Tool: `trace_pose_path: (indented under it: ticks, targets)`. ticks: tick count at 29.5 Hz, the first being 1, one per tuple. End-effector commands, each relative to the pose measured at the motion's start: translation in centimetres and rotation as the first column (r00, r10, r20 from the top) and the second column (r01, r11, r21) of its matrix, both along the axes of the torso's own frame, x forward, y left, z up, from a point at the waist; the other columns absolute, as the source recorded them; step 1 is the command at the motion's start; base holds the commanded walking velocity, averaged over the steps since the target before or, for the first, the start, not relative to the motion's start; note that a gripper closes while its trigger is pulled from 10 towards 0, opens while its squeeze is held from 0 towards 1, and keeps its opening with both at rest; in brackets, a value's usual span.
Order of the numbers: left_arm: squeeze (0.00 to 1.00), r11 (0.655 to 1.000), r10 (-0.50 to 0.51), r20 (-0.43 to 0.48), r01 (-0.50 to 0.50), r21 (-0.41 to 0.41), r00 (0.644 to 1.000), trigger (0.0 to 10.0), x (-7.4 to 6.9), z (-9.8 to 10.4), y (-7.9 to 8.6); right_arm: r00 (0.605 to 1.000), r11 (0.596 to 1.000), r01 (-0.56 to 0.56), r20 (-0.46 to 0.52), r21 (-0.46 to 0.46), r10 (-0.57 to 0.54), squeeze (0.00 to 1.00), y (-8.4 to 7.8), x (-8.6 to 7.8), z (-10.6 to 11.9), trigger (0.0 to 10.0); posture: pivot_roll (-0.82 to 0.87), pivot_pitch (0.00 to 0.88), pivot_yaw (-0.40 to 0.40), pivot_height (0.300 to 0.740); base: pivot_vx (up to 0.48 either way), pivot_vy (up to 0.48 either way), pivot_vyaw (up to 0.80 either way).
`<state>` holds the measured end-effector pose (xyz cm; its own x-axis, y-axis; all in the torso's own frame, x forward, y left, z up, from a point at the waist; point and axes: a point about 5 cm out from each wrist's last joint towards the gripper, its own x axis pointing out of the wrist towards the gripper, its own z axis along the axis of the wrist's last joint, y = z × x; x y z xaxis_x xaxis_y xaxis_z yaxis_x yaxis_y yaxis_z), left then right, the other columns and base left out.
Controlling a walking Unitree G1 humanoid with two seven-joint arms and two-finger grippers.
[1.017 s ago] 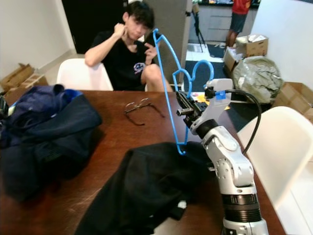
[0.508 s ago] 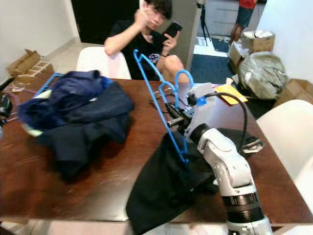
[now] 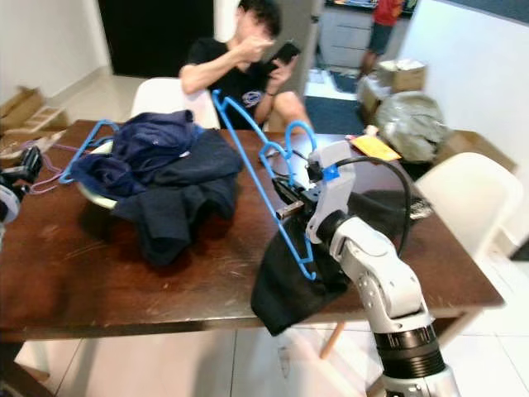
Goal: Hang hanger
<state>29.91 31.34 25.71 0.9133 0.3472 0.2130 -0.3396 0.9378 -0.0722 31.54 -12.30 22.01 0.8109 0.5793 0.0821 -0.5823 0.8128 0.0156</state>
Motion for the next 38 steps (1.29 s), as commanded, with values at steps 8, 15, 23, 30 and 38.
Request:
trace_pose_path:
  ticks: [8,15,23,30,38]
  targets:
    - [0.00,1.000,0.010,0.016,-0.010,0.028,1.000,10.0,0.3,0.4,-0.1,0.999,0.999,0.032,0.002,0.001,-0.032,0.00,-0.7,0.0,0.2,10.0,0.09,0.000,-0.051,0.740,0.000,0.000,-0.60]
    - [0.00,0.980,0.196,-0.025,-0.197,-0.034,0.980,10.0,-0.6,-0.5,4.1,0.999,0.999,0.045,0.005,0.010,-0.045,0.00,-0.9,0.0,0.2,10.0,0.09,0.000,-0.046,0.740,0.190,0.000,0.00]
    - [0.00,0.963,0.262,-0.019,-0.262,-0.056,0.965,10.0,-0.6,-0.5,4.8,0.999,0.999,0.032,0.006,0.006,-0.032,0.00,-0.9,-0.2,0.2,10.0,0.08,0.000,-0.044,0.740,0.134,0.000,0.00]
    - [0.00,0.943,0.326,-0.027,-0.327,-0.053,0.945,10.0,-0.9,-0.6,5.4,0.999,1.000,-0.018,0.036,-0.010,0.018,0.00,-0.5,-0.7,0.4,10.0,0.09,0.000,-0.048,0.740,0.000,0.000,0.37]
    - [0.00,0.893,0.429,-0.156,-0.444,-0.074,0.890,10.0,-1.5,-3.2,6.6,0.999,0.999,-0.023,0.040,-0.022,0.024,0.00,-0.4,-0.8,0.4,10.0,0.08,0.000,-0.050,0.740,0.000,0.000,0.32]
